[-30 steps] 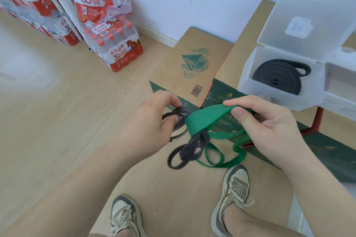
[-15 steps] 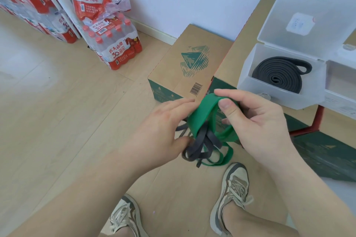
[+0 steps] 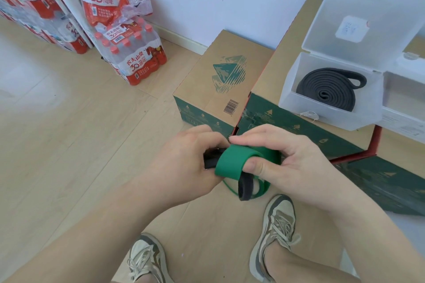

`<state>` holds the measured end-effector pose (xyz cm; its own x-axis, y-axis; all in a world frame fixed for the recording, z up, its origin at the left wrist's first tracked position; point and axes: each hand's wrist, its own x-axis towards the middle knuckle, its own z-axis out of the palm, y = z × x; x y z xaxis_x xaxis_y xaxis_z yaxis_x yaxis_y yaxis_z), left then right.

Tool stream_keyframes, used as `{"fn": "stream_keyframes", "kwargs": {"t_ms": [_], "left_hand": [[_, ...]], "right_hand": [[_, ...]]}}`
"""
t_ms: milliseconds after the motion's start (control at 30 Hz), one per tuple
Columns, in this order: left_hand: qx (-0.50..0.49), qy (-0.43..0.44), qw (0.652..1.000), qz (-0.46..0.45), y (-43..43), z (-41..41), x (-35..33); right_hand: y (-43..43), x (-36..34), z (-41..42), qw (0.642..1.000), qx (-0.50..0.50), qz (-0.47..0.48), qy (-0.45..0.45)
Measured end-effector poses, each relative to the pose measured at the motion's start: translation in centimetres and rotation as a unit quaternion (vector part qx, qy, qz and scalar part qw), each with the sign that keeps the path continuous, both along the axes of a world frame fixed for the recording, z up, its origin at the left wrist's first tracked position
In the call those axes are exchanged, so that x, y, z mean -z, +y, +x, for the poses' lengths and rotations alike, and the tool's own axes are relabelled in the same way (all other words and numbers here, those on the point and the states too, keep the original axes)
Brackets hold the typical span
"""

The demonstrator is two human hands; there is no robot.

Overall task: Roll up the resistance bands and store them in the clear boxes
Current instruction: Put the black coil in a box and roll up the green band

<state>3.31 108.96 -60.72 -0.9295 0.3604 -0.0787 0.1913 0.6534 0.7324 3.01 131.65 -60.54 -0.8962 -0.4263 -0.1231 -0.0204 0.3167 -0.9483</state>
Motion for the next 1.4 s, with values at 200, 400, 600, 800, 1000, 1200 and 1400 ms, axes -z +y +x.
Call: {"fn": "stream_keyframes", "kwargs": {"t_ms": [200, 400, 600, 800, 1000, 1200, 1400], "left_hand": [[-0.044, -0.071, 0.995, -0.062, -0.6, -0.4, -1.1], [0.073, -0.185, 0.975, -0.102, -1.5, -0.3, -1.6], [0.07, -0.209, 0.975, -0.034, -2.4, -0.6, -1.4], [0.077, -0.185, 0.98, -0.002, -2.8, -0.8, -2.0], [-0.021, -0.096, 0.995, -0.026, -1.3, -0.4, -1.7], [-0.147, -0.033, 0.988, 0.04, -1.6, -0.9, -1.7], [-0.24, 0.022, 0.96, 0.146, -0.9, -0.9, -1.9]], "right_hand": [[1.4, -0.7, -0.6, 0.998, 0.001, 0.05, -0.028], [2.0, -1.1, -0.5, 0.991, -0.017, 0.126, -0.036], [1.2, -1.0, -0.1, 0.989, -0.012, 0.145, -0.001], [0.9, 0.4, -0.3, 0.972, -0.015, 0.223, 0.068], [-0.7, 0.0, 0.5, 0.962, -0.073, 0.237, 0.111], [0.5, 0.7, -0.5, 0.96, 0.007, 0.277, 0.038], [-0.3, 1.5, -0.8, 0.956, -0.041, 0.291, -0.012]]}}
